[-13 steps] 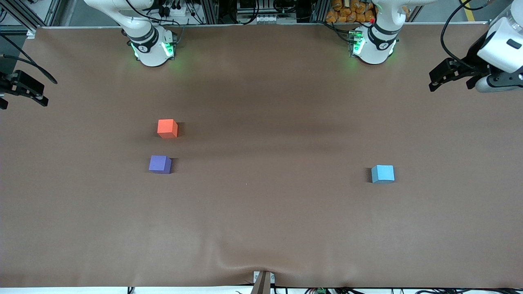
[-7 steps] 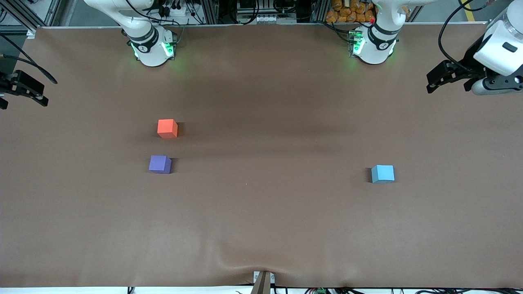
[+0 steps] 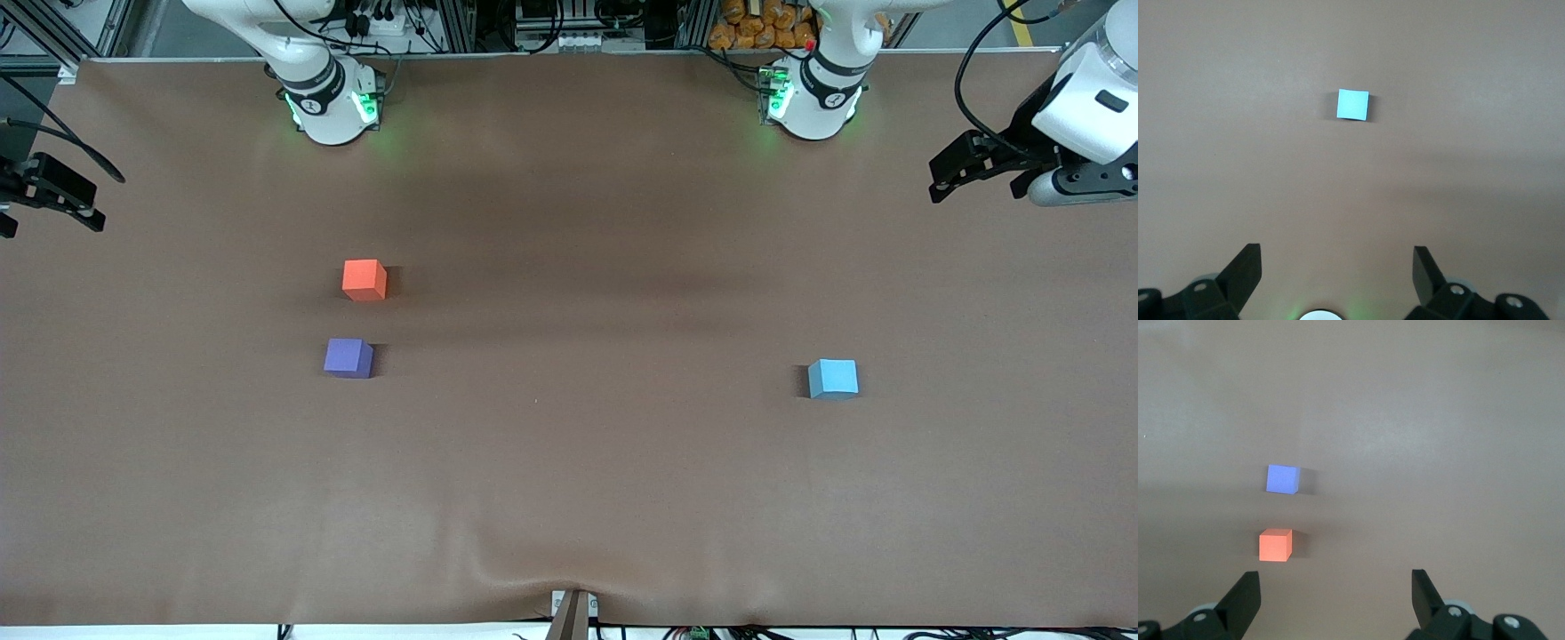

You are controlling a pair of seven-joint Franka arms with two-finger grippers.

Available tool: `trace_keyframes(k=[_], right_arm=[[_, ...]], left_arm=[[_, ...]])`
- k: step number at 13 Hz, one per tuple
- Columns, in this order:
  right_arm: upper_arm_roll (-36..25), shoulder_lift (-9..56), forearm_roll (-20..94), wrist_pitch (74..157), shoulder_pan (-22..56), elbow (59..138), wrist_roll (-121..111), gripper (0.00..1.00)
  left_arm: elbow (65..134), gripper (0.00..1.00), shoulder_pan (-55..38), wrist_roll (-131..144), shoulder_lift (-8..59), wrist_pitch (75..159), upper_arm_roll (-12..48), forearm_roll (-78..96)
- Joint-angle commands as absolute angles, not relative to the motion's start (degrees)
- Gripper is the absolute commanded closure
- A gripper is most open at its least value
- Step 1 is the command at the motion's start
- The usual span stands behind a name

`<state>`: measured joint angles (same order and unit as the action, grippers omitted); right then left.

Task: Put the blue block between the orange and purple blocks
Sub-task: 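Move the left gripper down toward the light-blue cube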

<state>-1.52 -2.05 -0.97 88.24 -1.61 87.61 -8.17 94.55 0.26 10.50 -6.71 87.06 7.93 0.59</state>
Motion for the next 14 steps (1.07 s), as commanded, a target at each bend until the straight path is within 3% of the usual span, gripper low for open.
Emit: trace_keyframes(k=[1, 14], right_arm=[[-0.97, -1.58, -1.14, 88.06, -2.29, 86.84, -8.44, 0.0], [-1.23, -1.41, -1.14, 87.1, -2.72, 86.84, -8.44, 0.0]], left_arm=[[93.34, 0.0, 0.53, 9.76, -6.33, 86.75, 8.17, 0.62], [92.99, 0.0, 0.88, 10.46, -5.46, 86.92, 10.99, 0.62]])
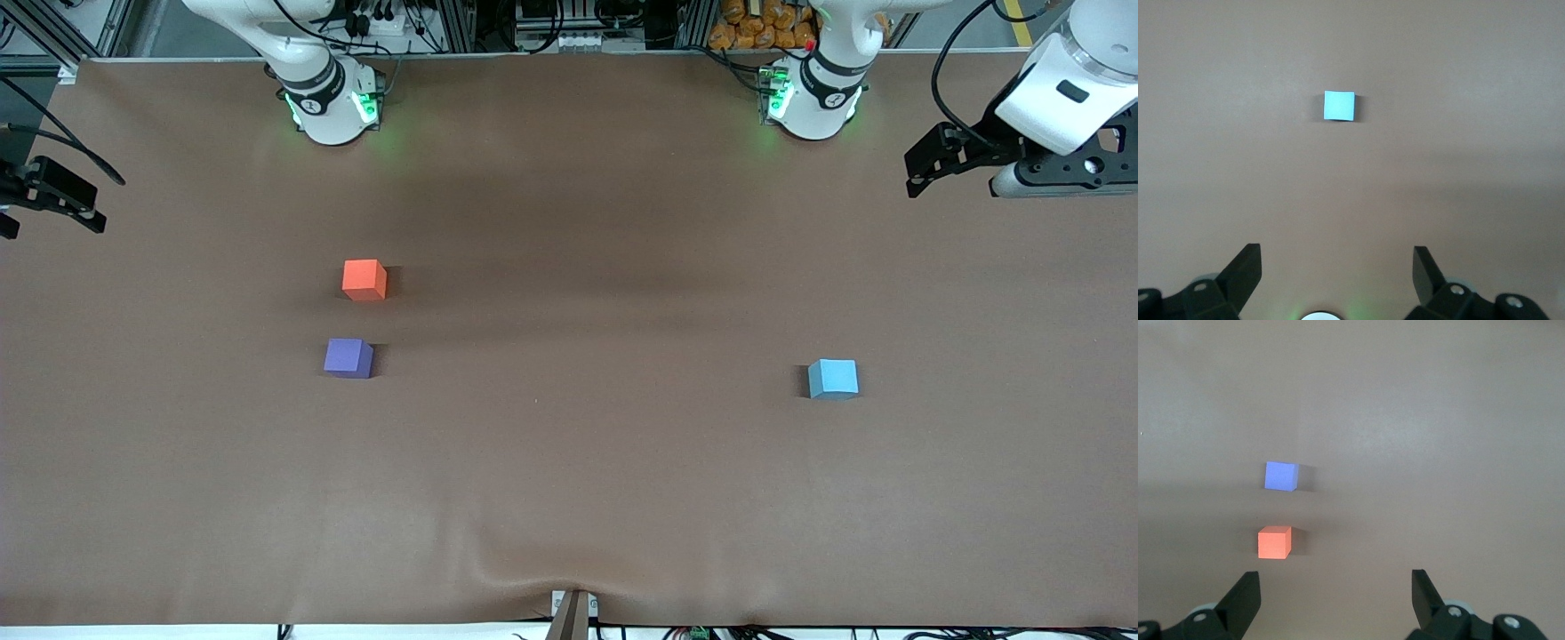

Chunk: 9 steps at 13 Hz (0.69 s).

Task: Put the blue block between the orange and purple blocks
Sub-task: 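Move the left gripper down toward the light-blue cube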

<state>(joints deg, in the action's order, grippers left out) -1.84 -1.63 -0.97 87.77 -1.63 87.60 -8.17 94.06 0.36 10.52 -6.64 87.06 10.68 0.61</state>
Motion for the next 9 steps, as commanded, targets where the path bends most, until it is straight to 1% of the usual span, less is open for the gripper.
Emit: trace_keyframes(k=[1, 3, 5, 6, 9], right_arm=[[-1.23, -1.41, -1.14, 87.1, -2.81, 86.75, -8.44, 0.0], [-1.23, -1.41, -1.14, 87.1, -2.55, 86.75, -8.35, 0.0], [-1.23, -1.41, -1.14, 87.27, -2.9, 86.84, -8.44, 0.0], [-1.23, -1.41, -1.14, 87.28, -3.07, 86.84, -8.44, 0.0], [-1.32, -1.41, 1.05, 87.19, -3.95, 86.84, -8.53, 0.0]], left_arm=[[92.99, 0.0, 0.88, 10.46, -3.97, 87.18, 10.99, 0.53], [93.16, 0.0, 0.88, 10.02, -0.46, 89.9, 10.9, -0.09], [93.34, 0.0, 1.05, 9.93, 5.07, 93.41, 10.72, -0.09], [93.51, 0.0, 1.14, 9.93, 8.49, 96.47, 10.46, -0.09], [96.41, 0.0, 3.16, 9.93, 17.81, 109.73, 10.37, -1.32]])
